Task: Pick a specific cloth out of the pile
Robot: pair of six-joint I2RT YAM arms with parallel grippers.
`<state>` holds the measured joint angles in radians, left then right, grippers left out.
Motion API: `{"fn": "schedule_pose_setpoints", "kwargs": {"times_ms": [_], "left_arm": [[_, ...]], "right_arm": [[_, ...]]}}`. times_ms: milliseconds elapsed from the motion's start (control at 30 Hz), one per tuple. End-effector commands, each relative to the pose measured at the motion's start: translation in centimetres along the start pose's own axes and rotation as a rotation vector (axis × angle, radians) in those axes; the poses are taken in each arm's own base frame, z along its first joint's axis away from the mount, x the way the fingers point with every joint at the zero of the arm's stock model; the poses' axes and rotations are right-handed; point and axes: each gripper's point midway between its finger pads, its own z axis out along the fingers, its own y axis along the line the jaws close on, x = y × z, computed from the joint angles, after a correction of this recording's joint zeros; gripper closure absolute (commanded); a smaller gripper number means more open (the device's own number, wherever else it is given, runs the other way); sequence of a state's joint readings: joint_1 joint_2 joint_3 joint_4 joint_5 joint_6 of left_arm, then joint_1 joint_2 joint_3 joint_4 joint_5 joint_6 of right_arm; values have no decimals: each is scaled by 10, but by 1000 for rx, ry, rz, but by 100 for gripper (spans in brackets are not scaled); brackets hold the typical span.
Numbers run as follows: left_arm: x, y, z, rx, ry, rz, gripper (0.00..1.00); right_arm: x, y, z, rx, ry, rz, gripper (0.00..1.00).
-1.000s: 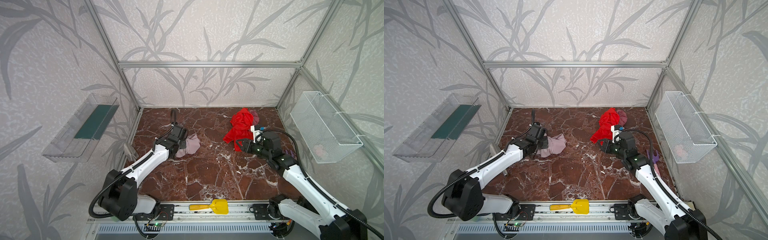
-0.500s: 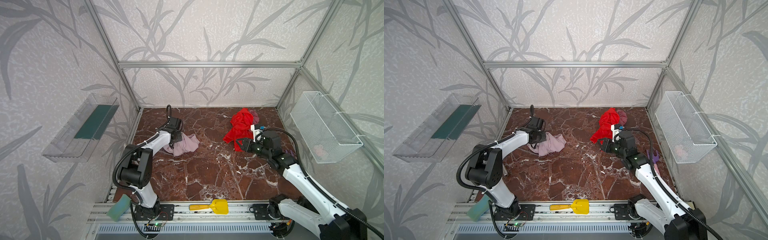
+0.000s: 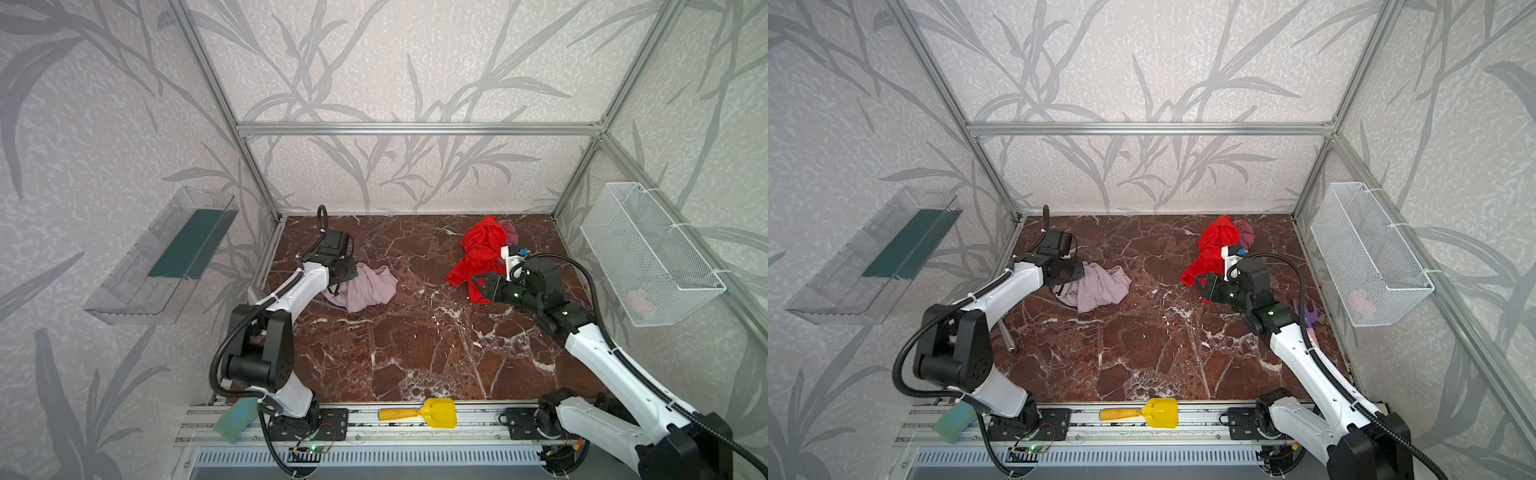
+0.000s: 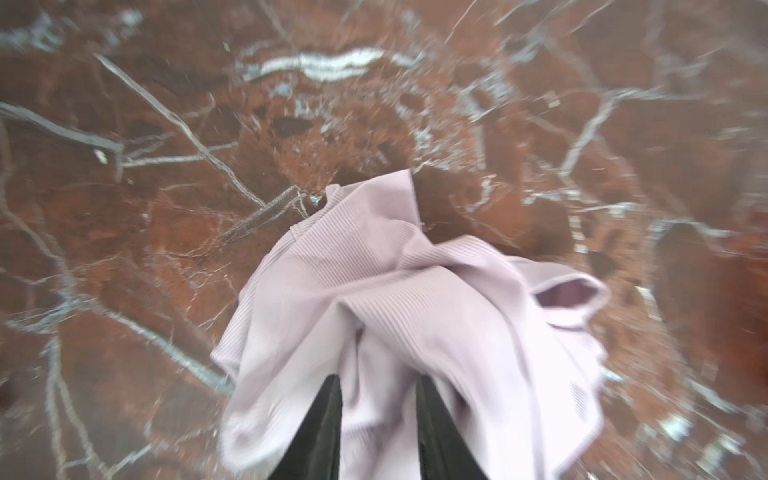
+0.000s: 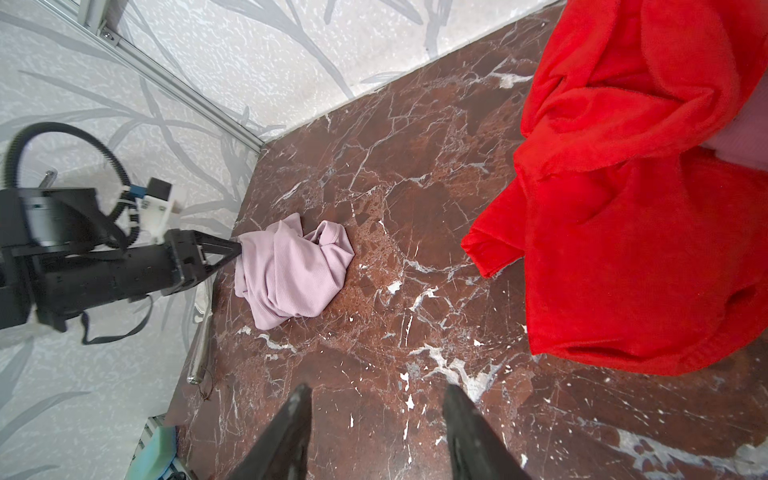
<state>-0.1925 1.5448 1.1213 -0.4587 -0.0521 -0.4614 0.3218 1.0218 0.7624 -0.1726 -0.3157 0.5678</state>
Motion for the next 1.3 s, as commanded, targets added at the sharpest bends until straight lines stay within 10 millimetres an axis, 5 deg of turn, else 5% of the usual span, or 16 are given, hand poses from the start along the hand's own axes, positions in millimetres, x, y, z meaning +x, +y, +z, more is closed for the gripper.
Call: {"fn": "schedule_pose_setpoints", "kwargs": {"times_ms": [0, 133, 267, 467, 633, 900, 1167, 1267], "left_arm": [[16, -6, -29, 36, 3, -1, 69], [32, -21, -50, 79, -6, 58, 72], [51, -44, -49, 136, 10, 117, 72], [72, -62, -12, 211, 65, 84, 75], [71, -49, 26, 128, 61, 41, 77], [31, -1, 78, 35, 75, -80, 79], [-37, 40, 101, -7, 19, -166, 79], [-54, 41, 99, 32, 1, -197, 79]], "right_arm": [[-9, 11, -6, -36, -30, -18, 48], [-8, 11, -7, -40, -33, -18, 48], [-7, 12, -6, -48, -31, -11, 48], [-6, 13, -8, -56, -35, -5, 49], [-6, 13, -9, -48, -30, -8, 48], [-13, 11, -2, -23, -26, -13, 49], [-23, 10, 11, -1, -15, -20, 49], [-25, 9, 15, 6, -9, -32, 48]]}}
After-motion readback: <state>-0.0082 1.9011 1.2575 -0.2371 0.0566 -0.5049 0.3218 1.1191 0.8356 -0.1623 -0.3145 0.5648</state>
